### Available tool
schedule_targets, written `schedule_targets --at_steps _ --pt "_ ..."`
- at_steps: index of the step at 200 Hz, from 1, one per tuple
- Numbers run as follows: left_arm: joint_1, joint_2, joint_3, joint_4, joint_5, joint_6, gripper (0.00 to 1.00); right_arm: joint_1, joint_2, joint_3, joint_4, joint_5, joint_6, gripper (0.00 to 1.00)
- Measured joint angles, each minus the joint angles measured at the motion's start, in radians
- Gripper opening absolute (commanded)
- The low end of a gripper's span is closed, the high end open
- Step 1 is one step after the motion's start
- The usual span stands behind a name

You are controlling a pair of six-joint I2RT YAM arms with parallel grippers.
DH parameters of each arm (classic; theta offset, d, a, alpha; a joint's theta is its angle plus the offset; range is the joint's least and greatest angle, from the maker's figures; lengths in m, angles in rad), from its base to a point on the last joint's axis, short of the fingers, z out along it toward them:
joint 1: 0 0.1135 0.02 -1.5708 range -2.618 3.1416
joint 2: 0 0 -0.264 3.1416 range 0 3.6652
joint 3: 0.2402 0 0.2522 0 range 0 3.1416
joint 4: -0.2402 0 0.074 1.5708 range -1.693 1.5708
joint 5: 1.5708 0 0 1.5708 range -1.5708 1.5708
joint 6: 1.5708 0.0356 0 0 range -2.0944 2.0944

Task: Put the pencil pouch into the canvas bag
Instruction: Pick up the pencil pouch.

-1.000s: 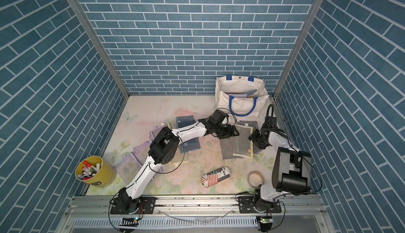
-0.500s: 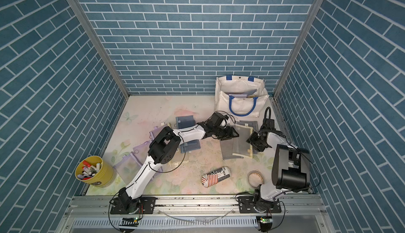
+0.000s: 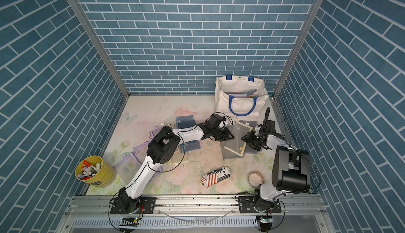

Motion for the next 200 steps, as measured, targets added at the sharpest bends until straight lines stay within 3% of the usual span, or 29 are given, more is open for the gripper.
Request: schedule_targets --at_steps 18,84,162,200 --pt "0.001 -0.044 -0.058 0.026 -0.006 -0.015 0.0 0.0 -0.002 -0.008 0.001 -0.037 0.0 0.48" --pt "0.011 -0.249 -0.232 0.135 0.016 -0.029 0.0 -0.005 -0.172 -0.017 -0.012 -0.106 0.036 0.57" --pt "0.058 -0.462 -0.305 0.204 0.136 0.013 0.0 -0.01 -0.406 -0.061 0.029 -0.175 0.304 0.62" --pt "0.072 -0.506 -0.319 0.259 0.202 0.006 0.0 -0.01 -0.506 -0.143 0.173 -0.216 0.456 0.64"
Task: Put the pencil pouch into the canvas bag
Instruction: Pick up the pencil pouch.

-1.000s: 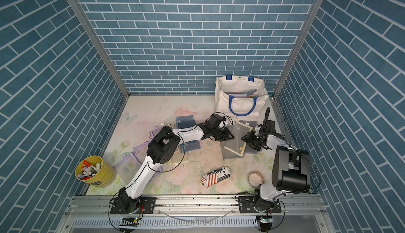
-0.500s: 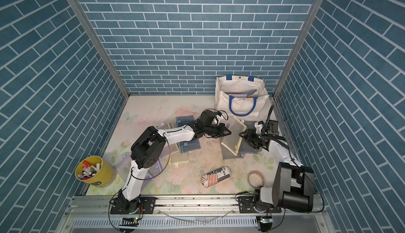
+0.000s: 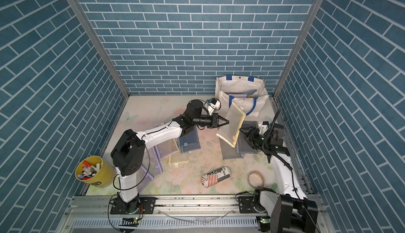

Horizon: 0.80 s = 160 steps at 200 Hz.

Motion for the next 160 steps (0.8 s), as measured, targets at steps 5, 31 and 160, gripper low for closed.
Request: schedule_targets --at_steps 5,31,160 --pt "0.001 -0.001 -0.001 0.006 0.008 -0.002 0.0 0.0 -0.003 -0.001 0.018 -0.006 0.017 0.64" --pt "0.003 -0.003 -0.015 0.05 0.042 -0.021 0.0 0.005 0.003 0.0 0.111 -0.034 0.058 0.65" --pt "0.06 0.003 0.027 0.252 0.135 -0.178 0.0 0.084 0.177 0.03 0.601 -0.08 0.275 0.57"
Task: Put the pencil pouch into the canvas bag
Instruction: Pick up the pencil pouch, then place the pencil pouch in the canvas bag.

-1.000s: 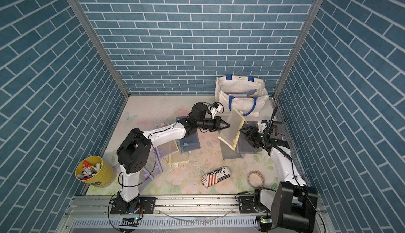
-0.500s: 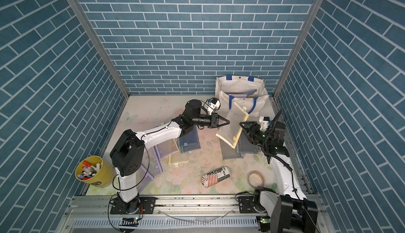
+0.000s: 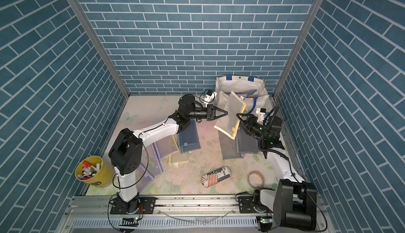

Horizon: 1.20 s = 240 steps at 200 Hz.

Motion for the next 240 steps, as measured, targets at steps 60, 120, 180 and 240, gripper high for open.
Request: schedule_targets --at_steps 60,120,180,240 --pt "0.008 0.027 0.009 0.014 -0.001 -0.018 0.0 0.006 0.024 0.017 0.12 -0.025 0.051 0.24" --pt "0.021 0.026 0.002 0.021 -0.025 -0.018 0.35 0.008 0.024 0.034 0.128 -0.036 0.066 0.0" --pt "0.066 -0.114 -0.147 -0.21 -0.208 0.164 0.99 0.011 0.026 0.409 -0.378 0.163 -0.102 0.0" --pt "0.069 -0.3 -0.196 -0.513 -0.444 0.463 0.99 0.079 0.179 0.856 -0.757 0.695 -0.09 0.0"
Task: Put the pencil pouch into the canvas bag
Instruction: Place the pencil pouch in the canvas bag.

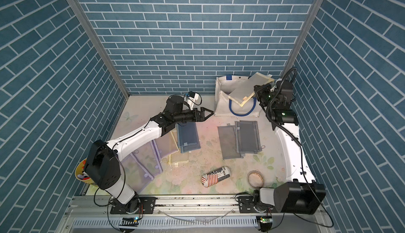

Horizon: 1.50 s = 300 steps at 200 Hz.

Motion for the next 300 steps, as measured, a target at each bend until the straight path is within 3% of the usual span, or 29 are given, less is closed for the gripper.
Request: schedule_targets --at_steps 33,80,132,201,300 --pt "-0.005 -0.039 -0.032 -0.077 -0.069 0.087 0.99 0.06 0.213 0.262 -0.088 0.204 0.045 0.0" --pt "-0.011 -0.108 -0.081 -0.116 -0.124 0.146 0.99 0.109 0.484 0.519 -0.195 0.366 0.105 0.0" --pt "-0.011 -0.151 -0.12 -0.126 -0.154 0.166 0.99 0.138 0.61 0.586 -0.27 0.447 0.157 0.0" --pt "-0.011 -0.145 -0.122 -0.133 -0.165 0.18 0.99 0.149 0.673 0.595 -0.296 0.45 0.196 0.0" --pt "-0.011 -0.14 -0.122 -0.134 -0.192 0.186 0.99 0.148 0.705 0.646 -0.375 0.412 0.217 0.42"
